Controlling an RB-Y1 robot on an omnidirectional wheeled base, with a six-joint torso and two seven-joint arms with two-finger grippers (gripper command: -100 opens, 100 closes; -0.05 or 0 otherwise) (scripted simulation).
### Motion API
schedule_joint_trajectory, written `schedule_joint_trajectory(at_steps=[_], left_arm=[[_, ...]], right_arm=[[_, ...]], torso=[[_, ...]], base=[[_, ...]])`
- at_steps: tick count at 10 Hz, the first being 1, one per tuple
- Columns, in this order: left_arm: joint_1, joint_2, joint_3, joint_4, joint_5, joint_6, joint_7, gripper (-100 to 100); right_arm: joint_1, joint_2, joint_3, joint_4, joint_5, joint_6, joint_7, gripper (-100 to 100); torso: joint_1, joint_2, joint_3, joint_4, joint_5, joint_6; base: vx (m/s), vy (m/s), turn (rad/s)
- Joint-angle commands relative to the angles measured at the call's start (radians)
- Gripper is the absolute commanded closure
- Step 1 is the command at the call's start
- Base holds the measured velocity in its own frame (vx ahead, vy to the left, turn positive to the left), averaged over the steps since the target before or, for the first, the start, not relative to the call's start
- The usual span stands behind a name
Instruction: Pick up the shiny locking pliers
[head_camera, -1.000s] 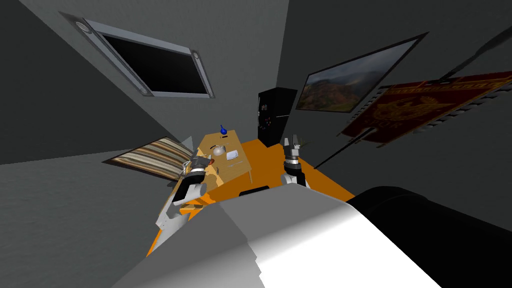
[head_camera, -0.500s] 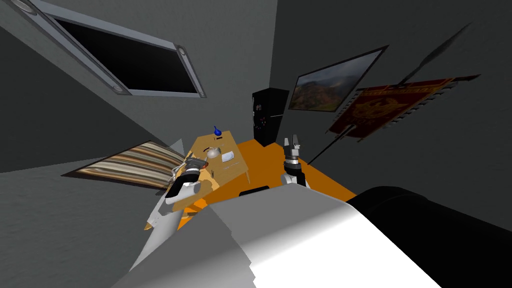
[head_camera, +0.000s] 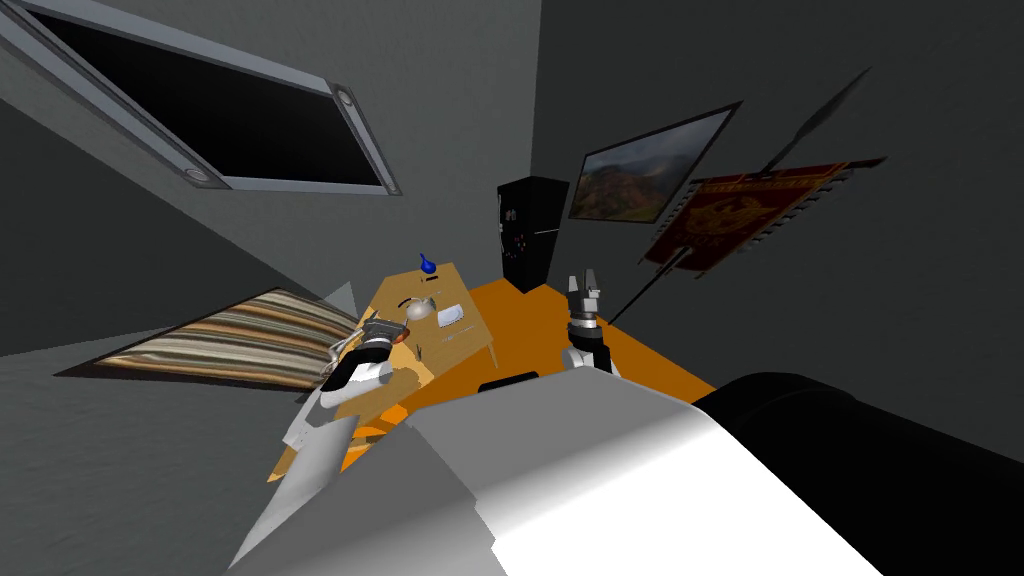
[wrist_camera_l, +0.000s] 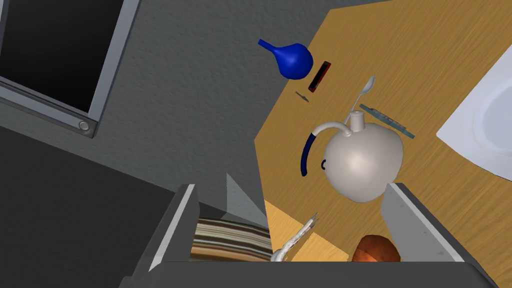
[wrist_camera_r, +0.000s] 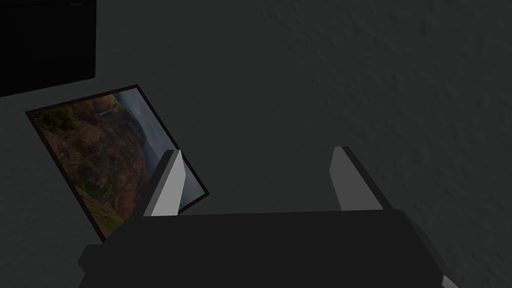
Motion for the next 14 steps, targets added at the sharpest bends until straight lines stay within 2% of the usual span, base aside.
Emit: schedule_joint_trajectory(at_steps=[1, 2, 3, 4, 5, 6, 7, 8, 9, 10, 11, 12, 13, 14], left_arm=[[-0.014, 0.009, 0.01, 0.046, 0.007, 0.017, 0.022, -100], [-0.035, 0.028, 0.035, 0.081, 0.024, 0.054, 0.063, -100], [-0.035, 0.028, 0.035, 0.101, 0.024, 0.054, 0.063, -100], [-0.054, 0.045, 0.059, 0.138, 0.041, 0.091, 0.103, -100], [-0.054, 0.045, 0.059, 0.157, 0.041, 0.091, 0.103, -100], [-0.07, 0.061, 0.082, 0.192, 0.057, 0.127, 0.142, -100], [-0.07, 0.061, 0.082, 0.213, 0.057, 0.127, 0.142, -100], [-0.085, 0.074, 0.105, 0.261, 0.073, 0.161, 0.181, -100], [-0.085, 0.074, 0.105, 0.27, 0.073, 0.161, 0.181, -100], [-0.098, 0.086, 0.128, 0.314, 0.089, 0.195, 0.218, -100], [-0.098, 0.086, 0.128, 0.326, 0.089, 0.195, 0.218, -100], [-0.109, 0.095, 0.15, 0.365, 0.104, 0.227, 0.255, -100], [-0.109, 0.095, 0.15, 0.382, 0.104, 0.227, 0.255, -100], [-0.119, 0.103, 0.17, 0.407, 0.118, 0.257, 0.29, -100]], right_arm=[[0.0, 0.0, 0.0, 0.0, 0.0, 0.0, 0.0, 0], [0.0, 0.0, 0.0, 0.0, 0.0, 0.0, 0.0, 0], [0.0, 0.0, 0.0, 0.0, 0.0, 0.0, 0.0, 0], [0.0, 0.0, 0.0, 0.0, 0.0, 0.0, 0.0, 0], [0.0, 0.0, 0.0, 0.0, 0.0, 0.0, 0.0, 0], [0.0, 0.0, 0.0, 0.0, 0.0, 0.0, 0.0, 0], [0.0, 0.0, 0.0, 0.0, 0.0, 0.0, 0.0, 0], [0.0, 0.0, 0.0, 0.0, 0.0, 0.0, 0.0, 0], [0.0, 0.0, 0.0, 0.0, 0.0, 0.0, 0.0, 0], [0.0, 0.0, 0.0, 0.0, 0.0, 0.0, 0.0, 0], [0.0, 0.0, 0.0, 0.0, 0.0, 0.0, 0.0, 0], [0.0, 0.0, 0.0, 0.0, 0.0, 0.0, 0.0, 0], [0.0, 0.0, 0.0, 0.0, 0.0, 0.0, 0.0, 0], [0.0, 0.0, 0.0, 0.0, 0.0, 0.0, 0.0, 0]], torso=[[0.0, 0.0, 0.0, 0.0, 0.0, 0.0], [0.0, 0.0, 0.0, 0.0, 0.0, -0.001], [0.0, 0.0, 0.0, 0.0, 0.0, 0.0], [0.0, 0.0, 0.0, 0.0, 0.0, -0.001], [0.0, 0.0, 0.0, 0.0, 0.0, 0.0], [0.001, 0.0, 0.0, 0.0, 0.0, -0.001], [0.001, 0.0, 0.0, 0.0, 0.0, 0.0], [0.001, 0.0, 0.0, 0.0, 0.0, -0.001], [0.001, 0.0, 0.0, 0.0, 0.0, 0.0], [0.001, 0.0, 0.0, 0.0, 0.0, -0.001], [0.001, 0.0, 0.0, 0.0, 0.0, -0.001], [0.001, 0.0, 0.0, 0.0, 0.0, -0.001], [0.001, 0.0, 0.0, 0.0, 0.0, -0.001], [0.001, 0.0, 0.0, 0.0, 0.0, -0.001]], base=[[-0.005, -0.005, -0.103], [-0.007, -0.01, -0.186], [-0.006, -0.003, -0.076], [-0.004, -0.006, -0.158], [-0.003, -0.001, -0.094], [-0.002, -0.003, -0.158], [-0.001, 0.003, -0.089], [0.0, 0.001, -0.149], [0.0, 0.005, -0.079], [0.002, 0.005, -0.143], [0.0, 0.008, -0.096], [0.003, 0.01, -0.16], [0.002, 0.013, -0.069], [0.004, 0.011, -0.148]])
